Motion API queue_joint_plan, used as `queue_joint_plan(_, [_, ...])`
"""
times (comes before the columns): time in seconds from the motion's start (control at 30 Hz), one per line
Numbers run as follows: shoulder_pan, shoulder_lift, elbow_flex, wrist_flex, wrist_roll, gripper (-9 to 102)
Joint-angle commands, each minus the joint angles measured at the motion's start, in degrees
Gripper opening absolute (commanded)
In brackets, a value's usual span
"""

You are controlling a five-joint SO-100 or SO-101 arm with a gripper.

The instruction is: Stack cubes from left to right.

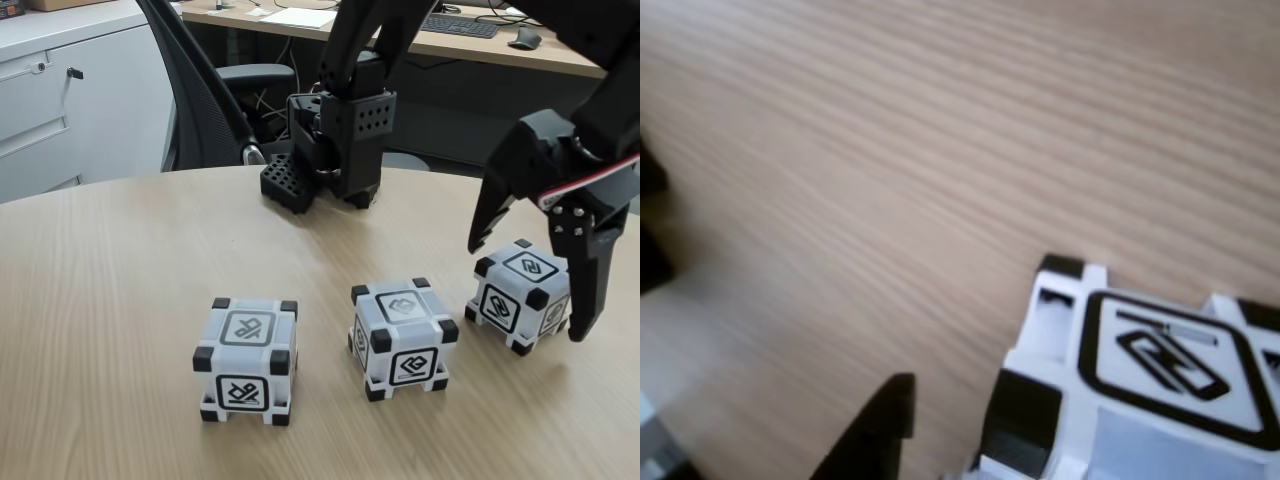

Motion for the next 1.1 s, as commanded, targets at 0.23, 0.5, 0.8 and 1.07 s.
queue_joint_plan(0.23, [2.6, -4.0, -1.1, -0.3, -1.8, 38])
queue_joint_plan(0.5, [2.6, -4.0, -1.1, -0.4, -3.6, 16])
queue_joint_plan(0.8, [2.6, -3.2, -1.1, -0.4, -4.0, 3])
queue_joint_plan(1.07, [2.6, 3.8, -1.2, -0.4, -4.5, 0])
